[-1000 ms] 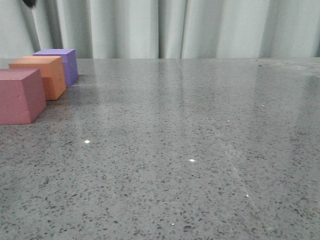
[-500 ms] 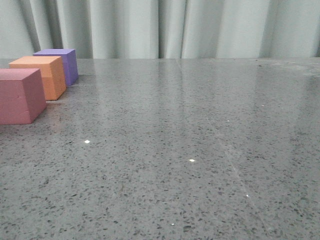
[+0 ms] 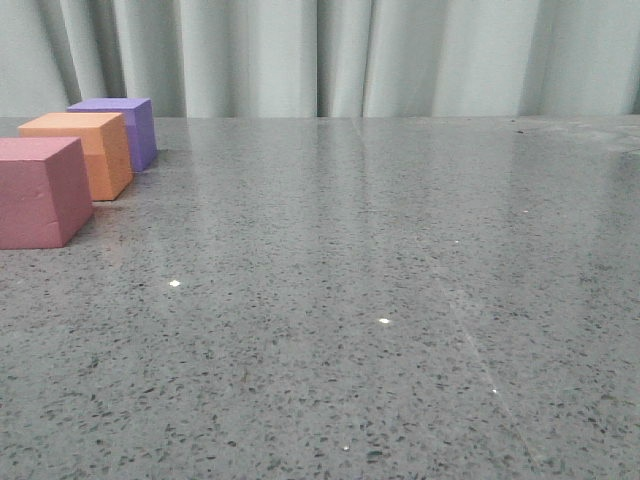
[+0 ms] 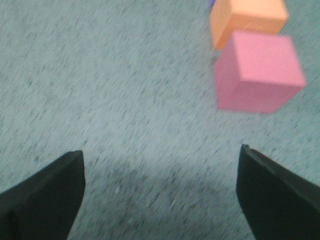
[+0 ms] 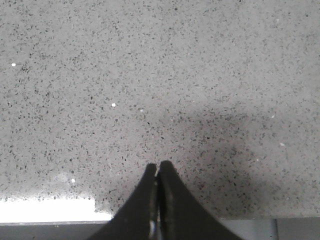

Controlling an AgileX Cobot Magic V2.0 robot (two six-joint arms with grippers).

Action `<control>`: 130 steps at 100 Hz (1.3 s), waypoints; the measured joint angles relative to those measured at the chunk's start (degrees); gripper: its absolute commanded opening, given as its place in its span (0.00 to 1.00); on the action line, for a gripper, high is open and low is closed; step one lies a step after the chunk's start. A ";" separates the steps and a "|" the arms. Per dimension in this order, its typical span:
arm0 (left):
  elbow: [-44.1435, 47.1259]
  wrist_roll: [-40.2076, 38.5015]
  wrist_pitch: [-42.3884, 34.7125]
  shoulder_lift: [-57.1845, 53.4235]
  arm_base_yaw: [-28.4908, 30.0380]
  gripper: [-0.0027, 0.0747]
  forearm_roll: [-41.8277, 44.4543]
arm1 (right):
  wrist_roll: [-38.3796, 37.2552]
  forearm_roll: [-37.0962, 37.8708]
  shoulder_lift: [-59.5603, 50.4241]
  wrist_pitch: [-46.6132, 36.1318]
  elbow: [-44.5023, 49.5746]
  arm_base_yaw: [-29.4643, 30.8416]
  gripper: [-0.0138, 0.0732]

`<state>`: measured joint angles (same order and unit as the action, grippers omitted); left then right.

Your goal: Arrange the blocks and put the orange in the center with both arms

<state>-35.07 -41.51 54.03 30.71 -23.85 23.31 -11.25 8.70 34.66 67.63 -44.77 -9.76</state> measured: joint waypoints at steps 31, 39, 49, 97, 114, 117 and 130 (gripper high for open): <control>0.33 0.00 7.50 -1.00 0.00 0.38 -1.05 | 0.00 0.00 0.00 0.00 0.00 0.00 0.08; 0.33 0.00 7.58 -1.00 0.00 0.17 -1.72 | 0.00 0.00 0.00 0.00 0.00 0.00 0.08; 0.44 0.00 7.58 -1.00 0.00 0.01 -2.13 | 0.00 0.00 0.00 0.00 0.00 0.00 0.08; 0.44 0.00 7.58 -1.00 0.00 0.01 -2.24 | 0.00 0.00 0.00 0.00 0.00 0.00 0.08; 0.44 0.00 7.58 -1.00 0.00 0.01 -2.24 | 0.00 0.00 0.00 0.00 0.00 0.00 0.08; 0.44 0.00 7.58 -1.00 0.00 0.01 -2.24 | 0.00 0.00 0.00 0.00 0.00 0.00 0.08; 0.44 0.00 7.58 -1.00 0.00 0.01 -2.24 | 0.00 0.00 0.00 0.00 0.00 0.00 0.08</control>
<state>-34.63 -41.51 61.61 29.70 -23.85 21.07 -11.25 8.70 34.66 67.63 -44.77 -9.76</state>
